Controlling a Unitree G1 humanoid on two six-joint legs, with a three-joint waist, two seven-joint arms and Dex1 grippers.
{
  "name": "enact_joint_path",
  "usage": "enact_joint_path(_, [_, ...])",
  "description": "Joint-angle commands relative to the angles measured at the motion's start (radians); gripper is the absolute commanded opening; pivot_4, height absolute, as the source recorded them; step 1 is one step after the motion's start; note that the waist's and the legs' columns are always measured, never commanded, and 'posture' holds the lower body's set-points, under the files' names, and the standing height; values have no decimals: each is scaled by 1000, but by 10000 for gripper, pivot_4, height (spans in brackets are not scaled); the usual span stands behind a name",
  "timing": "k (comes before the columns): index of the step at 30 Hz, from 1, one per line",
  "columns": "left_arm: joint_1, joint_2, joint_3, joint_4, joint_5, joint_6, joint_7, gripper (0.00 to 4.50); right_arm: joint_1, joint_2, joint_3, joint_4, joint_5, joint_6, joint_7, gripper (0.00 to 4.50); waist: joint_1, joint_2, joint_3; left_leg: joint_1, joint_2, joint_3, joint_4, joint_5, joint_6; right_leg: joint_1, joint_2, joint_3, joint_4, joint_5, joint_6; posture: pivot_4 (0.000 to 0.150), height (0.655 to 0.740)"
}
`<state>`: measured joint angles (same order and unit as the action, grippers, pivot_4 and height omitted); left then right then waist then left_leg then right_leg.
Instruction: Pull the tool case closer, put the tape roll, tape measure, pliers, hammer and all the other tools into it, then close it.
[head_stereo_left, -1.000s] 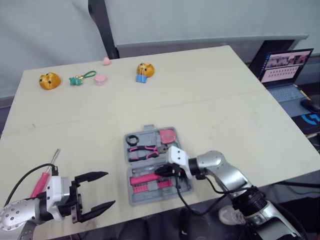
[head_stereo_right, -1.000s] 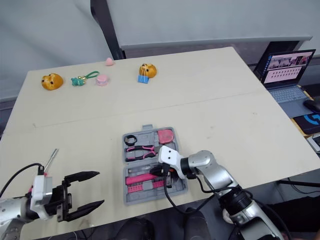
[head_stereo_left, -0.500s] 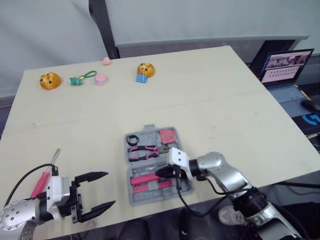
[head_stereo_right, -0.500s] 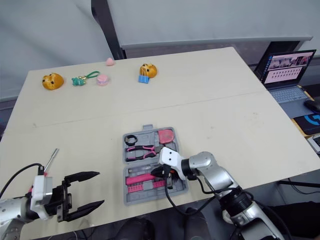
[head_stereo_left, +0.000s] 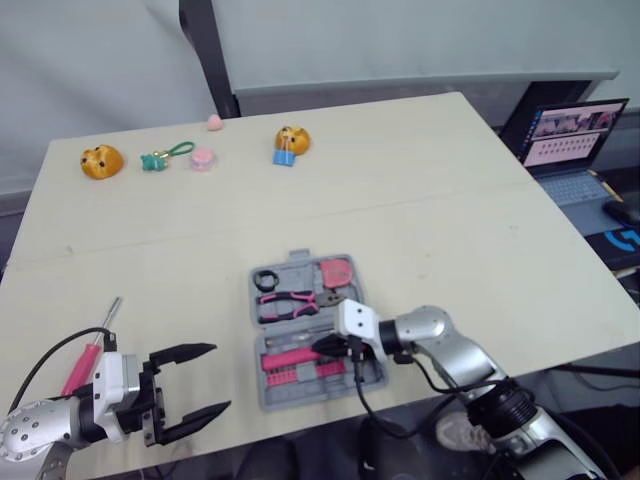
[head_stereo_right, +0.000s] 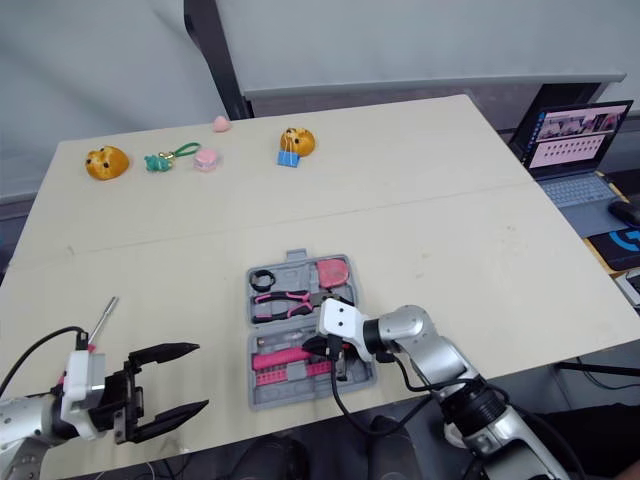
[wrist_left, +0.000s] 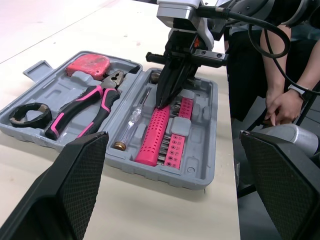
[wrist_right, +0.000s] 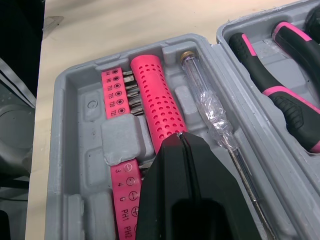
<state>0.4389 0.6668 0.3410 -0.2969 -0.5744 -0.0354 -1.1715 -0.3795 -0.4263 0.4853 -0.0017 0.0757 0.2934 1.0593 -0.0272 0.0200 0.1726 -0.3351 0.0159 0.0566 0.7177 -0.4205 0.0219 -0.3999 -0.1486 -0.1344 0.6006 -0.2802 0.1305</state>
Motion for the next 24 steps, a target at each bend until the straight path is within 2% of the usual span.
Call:
enact_joint_path(1, [-1,-3,-2,-19,3,-10,3,45000,43,-35,48,63,-58,31,2,318,0,0,0,0,0,0,0,0,0,0,0,0,0,0,0,1500,7155])
enact_joint_path(16, [8,-3,-1,-22,2,-13,3,45000,78,-33,85,166,-103,-11,-23,318,-1,-1,-6,4,0,-1,0,0,0,4,0,0,0,0,0,1500,7155])
enact_joint_path(24, [8,-2,3,-16,1,-18,-4,45000,78,-21,101,214,-113,-13,-38,318,0,1,-11,13,1,0,-2,-1,-1,10,-1,2,-4,-1,-1,1500,7155])
